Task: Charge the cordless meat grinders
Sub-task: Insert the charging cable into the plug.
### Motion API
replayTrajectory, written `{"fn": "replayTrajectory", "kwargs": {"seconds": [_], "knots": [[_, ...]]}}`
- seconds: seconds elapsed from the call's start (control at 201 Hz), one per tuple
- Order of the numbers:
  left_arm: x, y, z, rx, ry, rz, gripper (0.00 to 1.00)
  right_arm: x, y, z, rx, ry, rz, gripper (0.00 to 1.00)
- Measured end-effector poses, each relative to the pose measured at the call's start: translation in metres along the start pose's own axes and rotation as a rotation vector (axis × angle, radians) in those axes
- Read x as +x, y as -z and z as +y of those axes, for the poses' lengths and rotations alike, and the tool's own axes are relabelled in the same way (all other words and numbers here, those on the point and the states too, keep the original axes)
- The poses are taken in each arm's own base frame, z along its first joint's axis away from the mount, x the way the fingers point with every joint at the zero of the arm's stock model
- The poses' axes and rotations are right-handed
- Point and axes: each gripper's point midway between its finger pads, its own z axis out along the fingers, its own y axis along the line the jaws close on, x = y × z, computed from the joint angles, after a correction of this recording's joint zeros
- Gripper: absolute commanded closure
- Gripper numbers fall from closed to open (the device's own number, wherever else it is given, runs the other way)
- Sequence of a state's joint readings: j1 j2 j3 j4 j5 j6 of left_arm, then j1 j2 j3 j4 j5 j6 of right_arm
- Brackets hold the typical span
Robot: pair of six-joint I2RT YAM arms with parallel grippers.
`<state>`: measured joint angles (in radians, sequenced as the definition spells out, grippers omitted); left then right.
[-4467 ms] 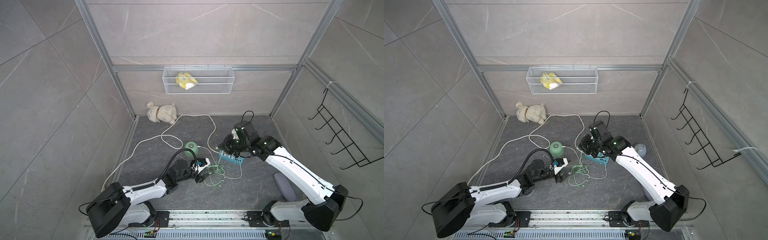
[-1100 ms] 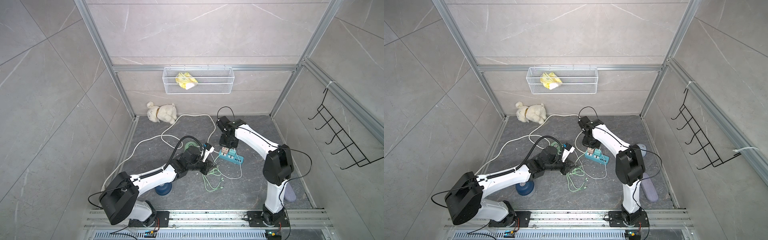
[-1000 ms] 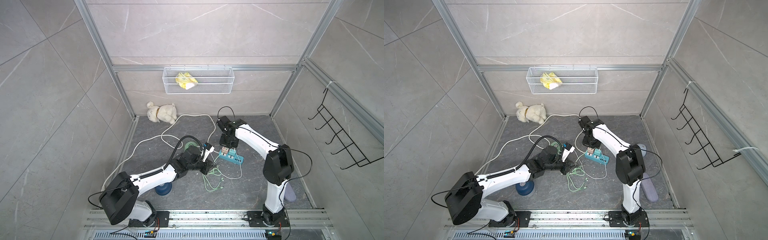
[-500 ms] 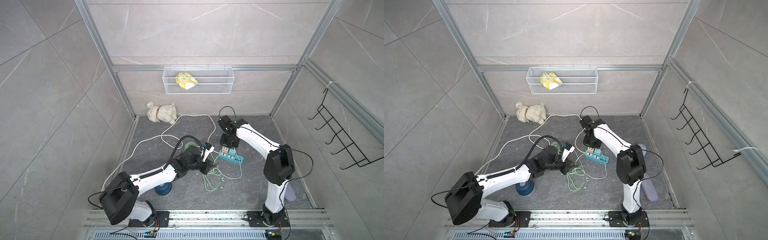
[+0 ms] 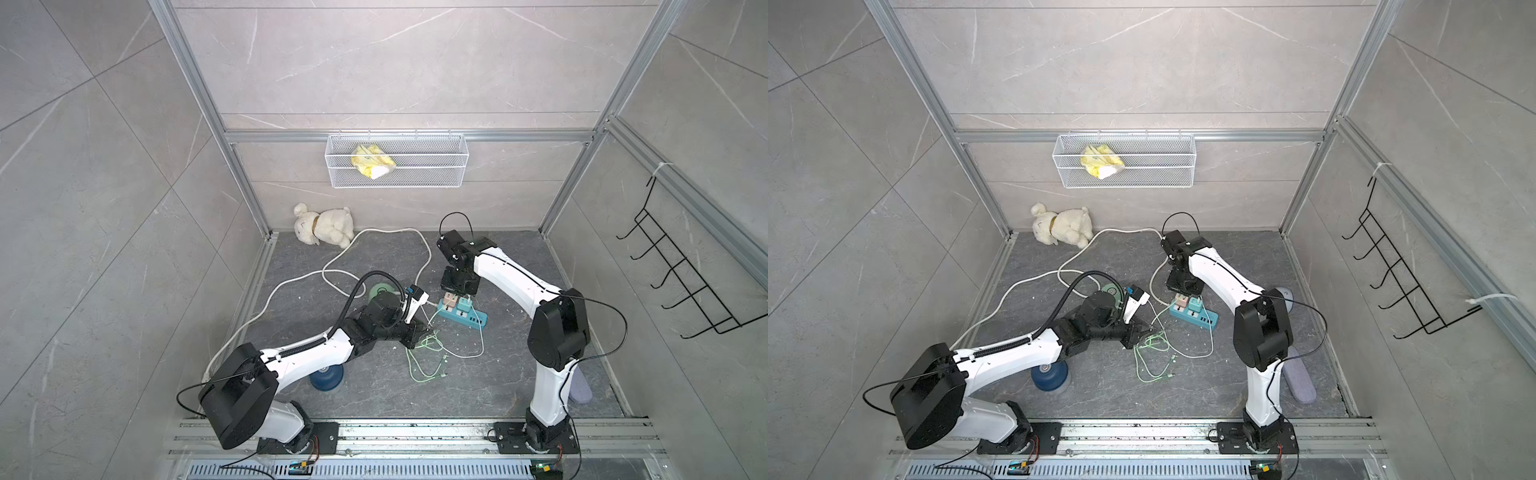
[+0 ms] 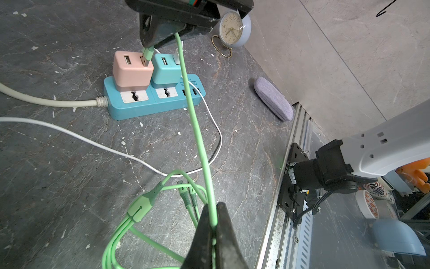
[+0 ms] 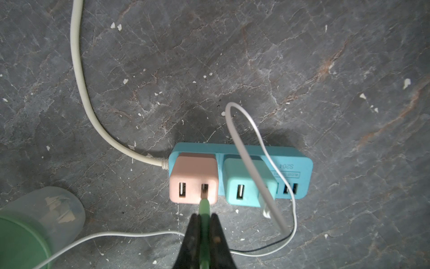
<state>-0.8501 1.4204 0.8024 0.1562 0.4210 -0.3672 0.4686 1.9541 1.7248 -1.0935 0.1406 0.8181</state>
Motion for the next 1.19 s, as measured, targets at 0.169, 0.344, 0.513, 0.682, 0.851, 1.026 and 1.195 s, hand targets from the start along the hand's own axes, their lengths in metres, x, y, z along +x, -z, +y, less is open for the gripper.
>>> {"fn": "replayTrajectory", "kwargs": {"seconds": [0.169,0.344,0.513,0.682,0.851,1.026,1.195], "knots": [[0.0016,-0.0019,0.0016,-0.002,0.003,0.006,1.00,-0.0015,-0.0004,0.0000,-0.009,-0.007,0.004,1.00],[0.0015,-0.0019,0.0016,-0.002,0.003,0.006,1.00,-0.0030,0.0000,0.0015,-0.028,-0.009,0.010,1.00],[0.0015,-0.0020,0.0016,-0.002,0.003,0.006,1.00,-0.0034,-0.0003,0.0011,-0.031,-0.011,0.013,1.00],[0.0014,-0.0019,0.0016,-0.002,0.003,0.006,1.00,-0.0032,-0.0006,0.0012,-0.037,-0.010,0.011,1.00],[0.0015,-0.0021,0.0017,-0.003,0.004,0.007,1.00,-0.0028,-0.0005,0.0007,-0.037,-0.010,0.010,1.00],[-0.0008,-0.0018,0.0006,-0.002,0.002,0.005,1.00,-0.0004,-0.0025,-0.0021,-0.032,-0.010,0.010,1.00],[-0.0022,-0.0017,-0.0001,-0.001,0.001,0.003,1.00,-0.0001,-0.0057,-0.0018,-0.035,-0.010,0.007,1.00]]}}
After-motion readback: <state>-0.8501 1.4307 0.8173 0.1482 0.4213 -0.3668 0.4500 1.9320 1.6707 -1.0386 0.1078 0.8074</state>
